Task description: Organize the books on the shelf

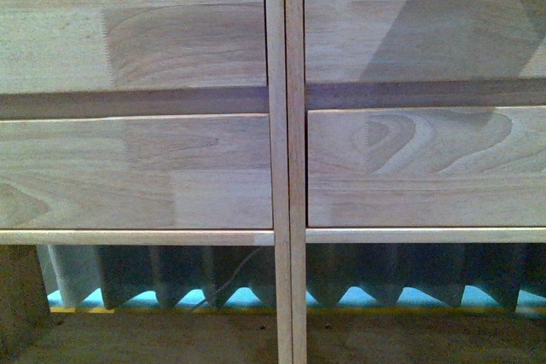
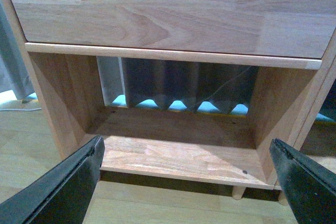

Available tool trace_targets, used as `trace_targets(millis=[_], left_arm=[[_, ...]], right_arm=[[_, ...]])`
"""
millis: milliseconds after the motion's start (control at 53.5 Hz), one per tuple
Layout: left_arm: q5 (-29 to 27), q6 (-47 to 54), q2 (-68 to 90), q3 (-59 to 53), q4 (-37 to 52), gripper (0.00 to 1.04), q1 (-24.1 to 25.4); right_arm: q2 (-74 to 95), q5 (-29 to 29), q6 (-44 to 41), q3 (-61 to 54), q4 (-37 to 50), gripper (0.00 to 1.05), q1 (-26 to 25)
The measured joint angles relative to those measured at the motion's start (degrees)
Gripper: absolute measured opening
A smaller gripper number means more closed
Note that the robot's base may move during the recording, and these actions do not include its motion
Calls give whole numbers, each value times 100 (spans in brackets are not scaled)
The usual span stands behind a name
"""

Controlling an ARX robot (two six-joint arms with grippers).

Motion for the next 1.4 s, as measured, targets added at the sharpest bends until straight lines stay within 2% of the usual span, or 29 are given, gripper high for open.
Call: trace_targets(millis=[1214, 1252, 1289, 1308, 1364, 1401], left_arm=[[0, 0, -2, 0, 0, 97, 0], [0, 0, -2, 0, 0, 97, 0], [7, 2, -2, 0, 0, 97, 0], [2, 0, -2, 0, 0, 97, 0], [-11, 0, -4, 0, 0, 97, 0], [7, 2, -4, 0, 0, 97, 0]], right_arm=[[0, 0, 0, 0, 0, 98, 0], [42, 205, 59, 2, 4, 98, 59], [310, 1397, 339, 59, 9, 98, 446], [413, 1738, 437, 87, 7, 98, 570], [1019, 3390, 973, 234, -42, 98, 1084], [1290, 3943, 1191, 289, -140, 98, 1174]])
